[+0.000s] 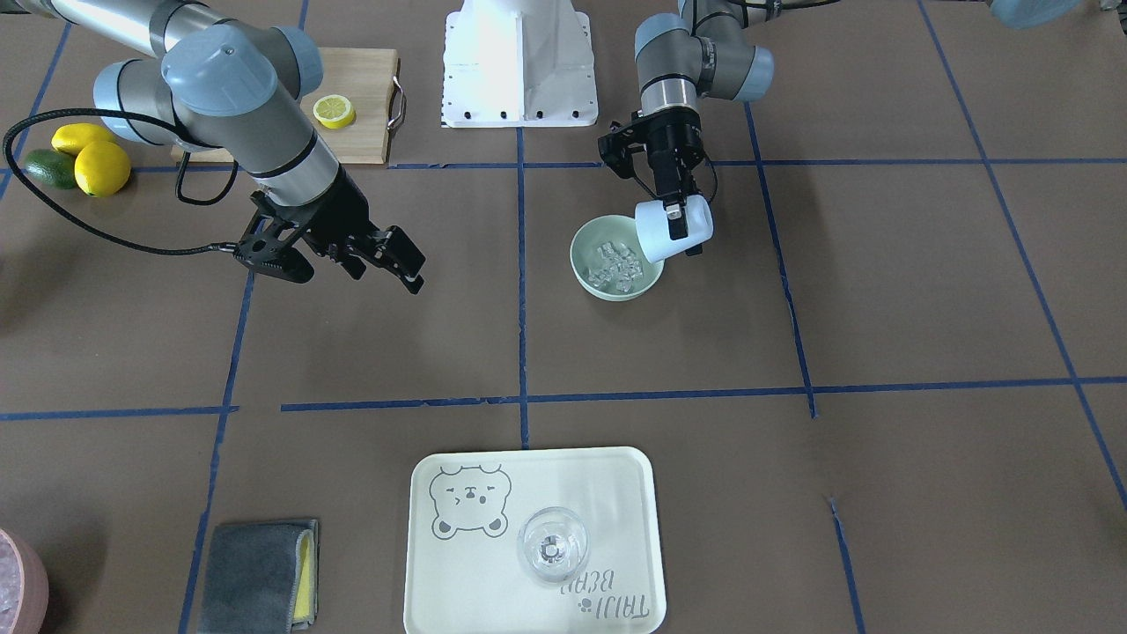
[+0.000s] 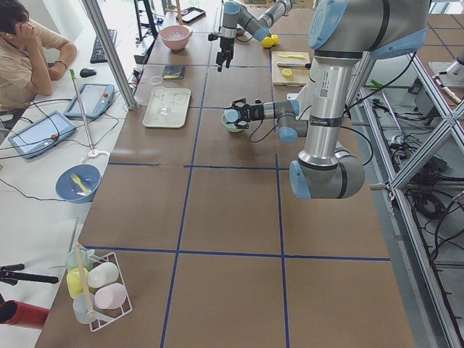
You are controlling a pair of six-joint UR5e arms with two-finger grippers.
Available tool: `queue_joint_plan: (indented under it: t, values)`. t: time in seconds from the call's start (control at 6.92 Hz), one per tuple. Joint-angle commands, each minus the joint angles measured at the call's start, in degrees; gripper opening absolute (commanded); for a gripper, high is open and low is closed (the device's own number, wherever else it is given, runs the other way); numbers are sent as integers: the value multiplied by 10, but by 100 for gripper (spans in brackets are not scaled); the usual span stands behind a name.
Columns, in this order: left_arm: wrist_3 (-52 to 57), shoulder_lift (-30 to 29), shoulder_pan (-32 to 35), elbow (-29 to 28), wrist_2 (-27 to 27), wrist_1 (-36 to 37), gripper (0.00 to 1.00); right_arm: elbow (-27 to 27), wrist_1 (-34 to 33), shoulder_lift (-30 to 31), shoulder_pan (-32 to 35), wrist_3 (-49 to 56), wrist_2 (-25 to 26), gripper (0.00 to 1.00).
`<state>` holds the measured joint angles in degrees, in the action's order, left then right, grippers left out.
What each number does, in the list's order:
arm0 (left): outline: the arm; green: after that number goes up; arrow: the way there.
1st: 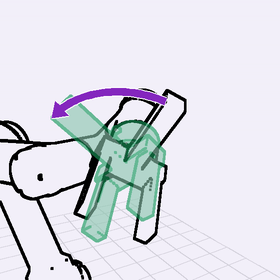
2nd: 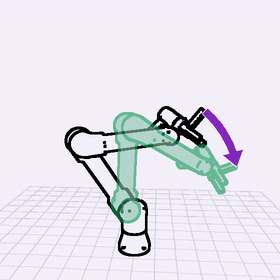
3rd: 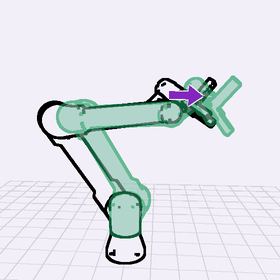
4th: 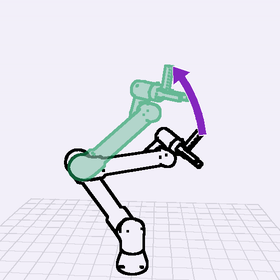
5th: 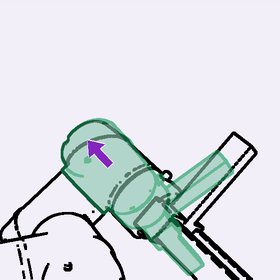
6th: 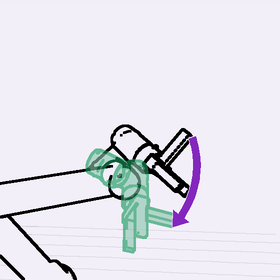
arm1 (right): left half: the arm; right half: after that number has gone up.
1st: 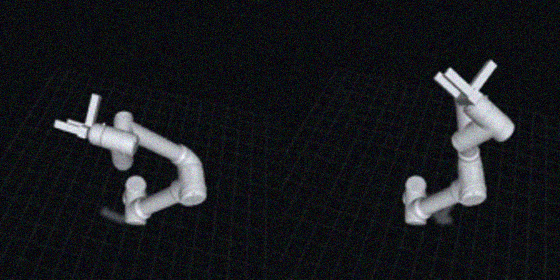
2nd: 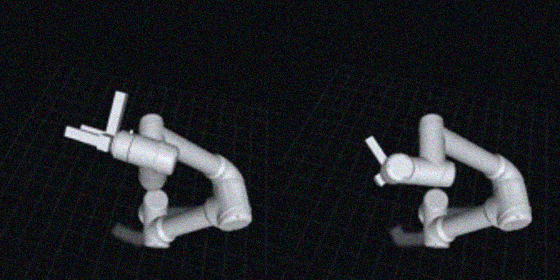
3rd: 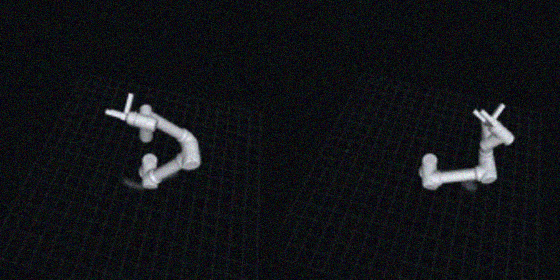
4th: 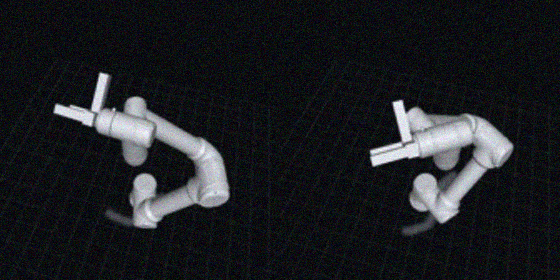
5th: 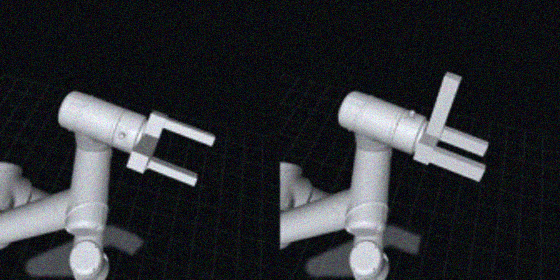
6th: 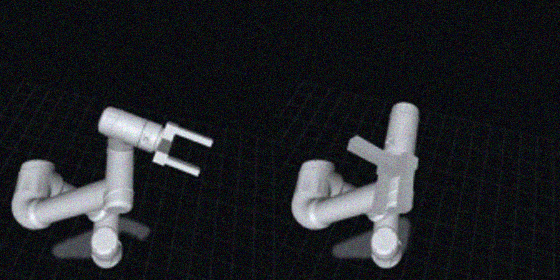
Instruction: Pour ice into bowl
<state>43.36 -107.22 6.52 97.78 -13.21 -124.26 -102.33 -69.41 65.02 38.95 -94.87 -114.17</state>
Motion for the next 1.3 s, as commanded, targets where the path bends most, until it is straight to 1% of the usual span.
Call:
queue_joint_plan:
  t: [0.0, 0.14, 0.29, 0.43, 0.58, 0.72, 0.87, 1.01, 1.16]
  values:
    - [-46, 3, 2, 35, -4, -6, 0, -2, 1, 0, 1, 1, 1, 100]
    - [-128, 7, 3, 36, -8, -6, 0, -3, 1, -1, 1, 2, 1, 100]
    - [-185, 15, 6, 36, -16, -6, 0, -2, 1, -1, 2, 4, 2, 100]
    - [-253, 44, 11, 36, -27, -6, 0, -2, 1, 0, 2, 6, 7, 100]
    - [-349, 63, 23, 37, -64, -6, 0, -4, 1, -2, 2, 6, 12, 100]
    - [-478, 106, 44, 49, -115, -6, 0, -6, 1, -2, 2, 6, 13, 100]
    - [-601, 162, 54, 85, -163, -6, 0, -9, 1, -2, 2, 6, 13, 100]
    - [-721, 213, 57, 98, -187, -6, 0, -10, 1, -2, 2, 6, 16, 100]
    - [-872, 260, 58, 102, -196, -6, 0, -9, 0, -2, 1, 7, 27, 100]
